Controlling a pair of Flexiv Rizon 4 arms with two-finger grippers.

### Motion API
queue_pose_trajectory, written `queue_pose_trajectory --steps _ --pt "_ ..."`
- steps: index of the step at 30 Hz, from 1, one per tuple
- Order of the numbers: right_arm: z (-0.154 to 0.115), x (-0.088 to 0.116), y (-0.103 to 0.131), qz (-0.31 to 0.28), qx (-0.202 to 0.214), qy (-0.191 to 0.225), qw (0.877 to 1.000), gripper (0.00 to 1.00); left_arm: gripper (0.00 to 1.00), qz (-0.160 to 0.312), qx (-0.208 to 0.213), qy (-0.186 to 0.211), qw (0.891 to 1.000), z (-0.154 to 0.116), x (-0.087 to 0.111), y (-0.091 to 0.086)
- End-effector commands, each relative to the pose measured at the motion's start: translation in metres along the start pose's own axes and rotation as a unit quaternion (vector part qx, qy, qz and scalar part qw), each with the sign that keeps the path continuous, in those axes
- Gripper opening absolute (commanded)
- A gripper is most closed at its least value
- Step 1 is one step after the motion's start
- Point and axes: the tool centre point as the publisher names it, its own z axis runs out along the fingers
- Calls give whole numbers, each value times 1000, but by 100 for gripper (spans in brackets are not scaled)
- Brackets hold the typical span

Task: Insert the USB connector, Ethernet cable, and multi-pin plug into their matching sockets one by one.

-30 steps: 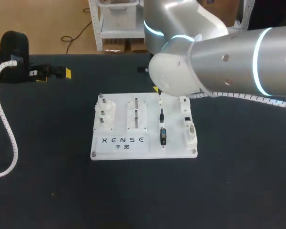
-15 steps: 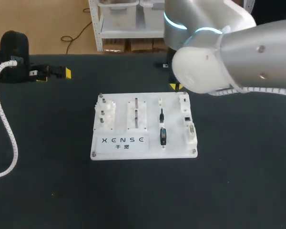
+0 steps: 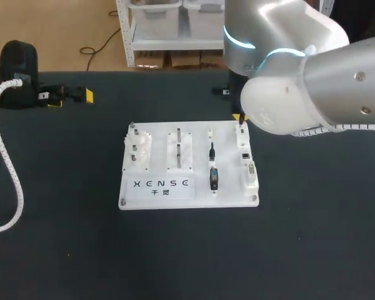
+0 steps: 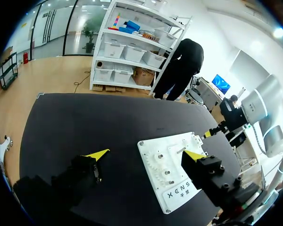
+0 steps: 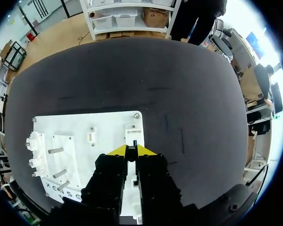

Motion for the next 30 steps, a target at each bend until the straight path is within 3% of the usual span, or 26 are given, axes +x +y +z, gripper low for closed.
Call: queue_pose_trajectory --steps 1,30 --pt "6 2 -3 3 4 -2 1000 0 100 0 0 0 1000 0 0 0" --pt "18 2 -8 12 13 6 1000 0 100 0 0 0 1000 0 0 0"
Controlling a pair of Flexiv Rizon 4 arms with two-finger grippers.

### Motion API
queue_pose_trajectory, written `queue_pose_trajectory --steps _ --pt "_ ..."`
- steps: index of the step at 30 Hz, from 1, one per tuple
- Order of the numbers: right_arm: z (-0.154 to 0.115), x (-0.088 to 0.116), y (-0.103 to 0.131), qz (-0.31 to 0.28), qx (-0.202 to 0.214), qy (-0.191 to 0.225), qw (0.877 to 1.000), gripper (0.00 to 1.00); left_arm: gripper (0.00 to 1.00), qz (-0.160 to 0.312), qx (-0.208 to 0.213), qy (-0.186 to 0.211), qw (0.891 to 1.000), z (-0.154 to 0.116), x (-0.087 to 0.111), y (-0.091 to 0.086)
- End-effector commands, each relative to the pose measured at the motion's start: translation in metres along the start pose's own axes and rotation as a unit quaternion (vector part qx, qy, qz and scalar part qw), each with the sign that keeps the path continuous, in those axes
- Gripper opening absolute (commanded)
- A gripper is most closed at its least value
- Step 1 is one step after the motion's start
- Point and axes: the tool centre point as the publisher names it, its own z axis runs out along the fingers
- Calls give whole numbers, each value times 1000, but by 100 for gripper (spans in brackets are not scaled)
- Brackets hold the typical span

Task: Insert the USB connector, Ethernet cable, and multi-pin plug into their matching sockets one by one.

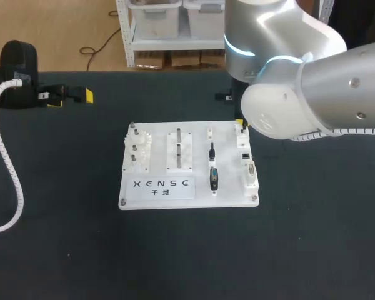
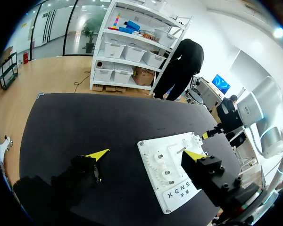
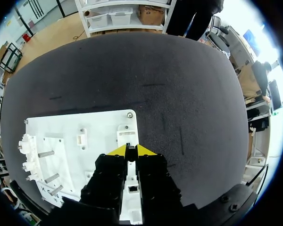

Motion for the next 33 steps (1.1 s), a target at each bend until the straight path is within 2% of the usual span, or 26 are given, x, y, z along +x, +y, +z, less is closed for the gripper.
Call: queue_pose_trajectory --steps 1,18,33 --pt "0 0 0 1 1 -1 1000 0 100 0 0 0 1000 0 0 0" --pt "3 0 4 -2 2 -2 1000 0 100 0 0 0 1000 0 0 0" --pt "13 0 -3 1 11 -5 1000 0 100 0 0 0 1000 0 0 0"
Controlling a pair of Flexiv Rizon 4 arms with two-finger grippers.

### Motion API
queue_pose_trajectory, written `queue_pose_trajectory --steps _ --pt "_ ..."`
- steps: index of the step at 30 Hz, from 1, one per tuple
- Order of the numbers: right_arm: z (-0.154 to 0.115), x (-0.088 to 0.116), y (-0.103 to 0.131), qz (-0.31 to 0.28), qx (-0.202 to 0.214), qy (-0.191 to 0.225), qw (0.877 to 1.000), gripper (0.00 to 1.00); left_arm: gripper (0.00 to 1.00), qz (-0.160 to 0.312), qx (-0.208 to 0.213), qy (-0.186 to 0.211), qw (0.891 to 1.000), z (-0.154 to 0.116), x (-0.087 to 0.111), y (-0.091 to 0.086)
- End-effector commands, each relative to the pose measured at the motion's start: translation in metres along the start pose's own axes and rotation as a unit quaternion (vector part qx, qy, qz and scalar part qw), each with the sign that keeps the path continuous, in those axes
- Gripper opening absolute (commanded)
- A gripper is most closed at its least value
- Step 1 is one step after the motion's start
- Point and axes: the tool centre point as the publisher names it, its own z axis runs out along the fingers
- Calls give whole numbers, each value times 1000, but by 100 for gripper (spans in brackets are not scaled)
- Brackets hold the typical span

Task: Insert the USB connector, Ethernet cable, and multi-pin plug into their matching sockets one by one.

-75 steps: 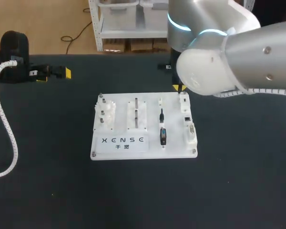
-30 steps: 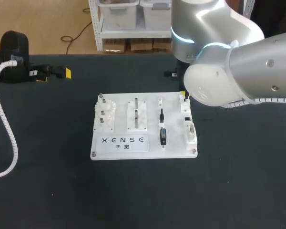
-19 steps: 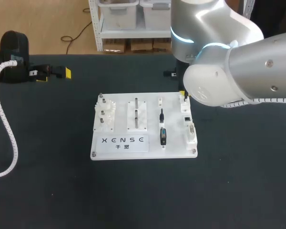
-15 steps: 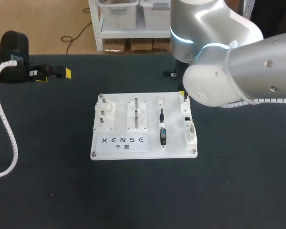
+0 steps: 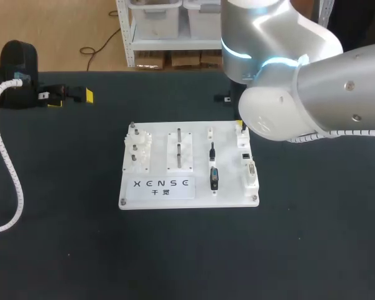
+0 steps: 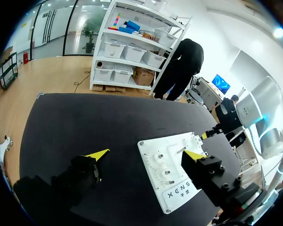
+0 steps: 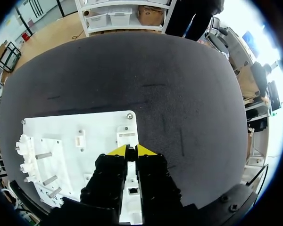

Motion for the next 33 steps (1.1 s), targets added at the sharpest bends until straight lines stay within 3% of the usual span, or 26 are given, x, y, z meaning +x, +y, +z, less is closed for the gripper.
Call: queue_pose_trajectory --steps 1,33 --pt "8 1 -2 1 -1 -3 1000 0 100 0 0 0 1000 0 0 0" --pt "12 7 -2 -1 0 -7 1000 0 100 0 0 0 1000 0 0 0"
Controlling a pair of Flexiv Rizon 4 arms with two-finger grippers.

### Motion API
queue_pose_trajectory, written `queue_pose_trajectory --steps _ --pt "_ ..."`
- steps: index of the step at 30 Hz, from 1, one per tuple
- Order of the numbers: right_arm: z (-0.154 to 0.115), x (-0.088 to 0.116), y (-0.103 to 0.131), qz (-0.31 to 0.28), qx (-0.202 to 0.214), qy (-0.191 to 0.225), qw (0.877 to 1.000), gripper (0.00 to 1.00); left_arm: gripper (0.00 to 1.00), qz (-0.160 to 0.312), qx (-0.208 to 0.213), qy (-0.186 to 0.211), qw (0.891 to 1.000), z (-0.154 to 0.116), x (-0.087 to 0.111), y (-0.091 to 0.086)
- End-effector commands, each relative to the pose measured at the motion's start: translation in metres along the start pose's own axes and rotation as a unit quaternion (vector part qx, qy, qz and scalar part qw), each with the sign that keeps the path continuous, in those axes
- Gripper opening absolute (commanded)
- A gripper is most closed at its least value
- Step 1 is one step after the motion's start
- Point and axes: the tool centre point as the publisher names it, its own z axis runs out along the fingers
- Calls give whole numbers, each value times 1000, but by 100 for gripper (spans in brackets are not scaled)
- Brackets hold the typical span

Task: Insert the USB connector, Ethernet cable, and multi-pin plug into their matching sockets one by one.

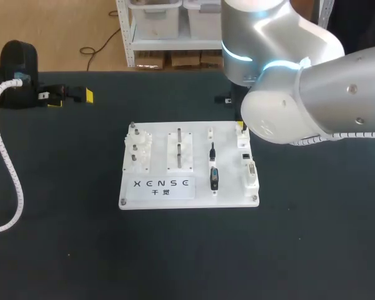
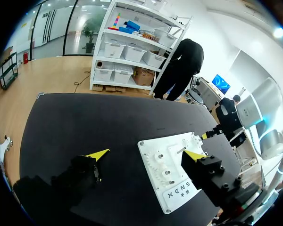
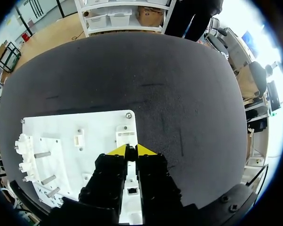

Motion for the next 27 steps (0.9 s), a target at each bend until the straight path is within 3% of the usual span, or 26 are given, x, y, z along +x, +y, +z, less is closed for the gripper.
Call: queue_pose_trajectory --steps 1,14,27 --pt "10 4 -1 3 -4 -5 1000 0 100 0 0 0 1000 0 0 0" --pt "-4 -3 0 0 -13 -18 1000 0 100 0 0 0 1000 0 0 0" --pt "-1 1 2 -2 -14 -13 1000 0 100 0 0 0 1000 0 0 0"
